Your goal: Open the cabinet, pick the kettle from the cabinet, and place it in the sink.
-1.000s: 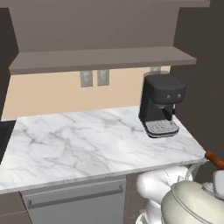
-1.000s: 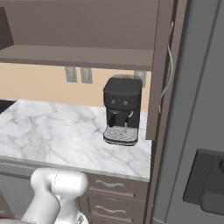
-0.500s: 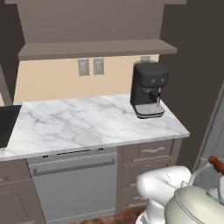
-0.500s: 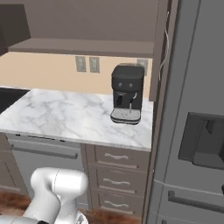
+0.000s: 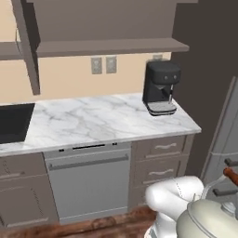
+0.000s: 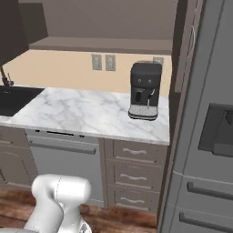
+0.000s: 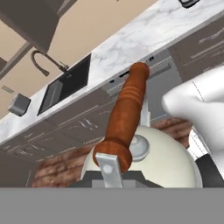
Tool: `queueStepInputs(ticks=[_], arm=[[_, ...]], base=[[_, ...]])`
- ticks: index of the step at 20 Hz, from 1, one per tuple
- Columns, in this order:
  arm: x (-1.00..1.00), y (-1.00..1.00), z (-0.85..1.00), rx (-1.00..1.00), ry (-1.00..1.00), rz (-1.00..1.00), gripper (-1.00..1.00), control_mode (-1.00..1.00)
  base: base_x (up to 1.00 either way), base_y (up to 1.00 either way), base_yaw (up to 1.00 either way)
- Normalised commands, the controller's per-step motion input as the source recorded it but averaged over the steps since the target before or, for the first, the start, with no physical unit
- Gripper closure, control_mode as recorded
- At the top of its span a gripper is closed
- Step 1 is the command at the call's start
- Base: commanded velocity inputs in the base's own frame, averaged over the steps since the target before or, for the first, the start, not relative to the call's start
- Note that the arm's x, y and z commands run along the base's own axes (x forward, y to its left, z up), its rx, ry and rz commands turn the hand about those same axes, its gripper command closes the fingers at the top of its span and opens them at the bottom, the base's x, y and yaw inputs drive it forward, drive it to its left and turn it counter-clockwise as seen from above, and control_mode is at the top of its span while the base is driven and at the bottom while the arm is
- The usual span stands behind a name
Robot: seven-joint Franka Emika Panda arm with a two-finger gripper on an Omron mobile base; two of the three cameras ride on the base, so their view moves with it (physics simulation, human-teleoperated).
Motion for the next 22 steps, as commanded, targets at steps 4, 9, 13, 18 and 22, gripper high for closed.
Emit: queueStepInputs(ticks=[4, 9, 13, 18, 22], arm=[[0.0, 0.0, 0.0, 0.0, 0.0, 0.0, 1.0, 1.0], [0.0, 0.0, 0.0, 0.0, 0.0, 0.0, 1.0, 1.0], [0.0, 0.0, 0.0, 0.0, 0.0, 0.0, 1.0, 1.0], [0.0, 0.0, 0.0, 0.0, 0.0, 0.0, 1.0, 1.0], [0.0, 0.0, 0.0, 0.0, 0.0, 0.0, 1.0, 1.0]], base=[[0.03, 0.98, 0.0], [0.12, 1.0, 0.0], [0.16, 1.0, 0.0], [0.44, 0.59, 0.0], [0.57, 0.12, 0.0]])
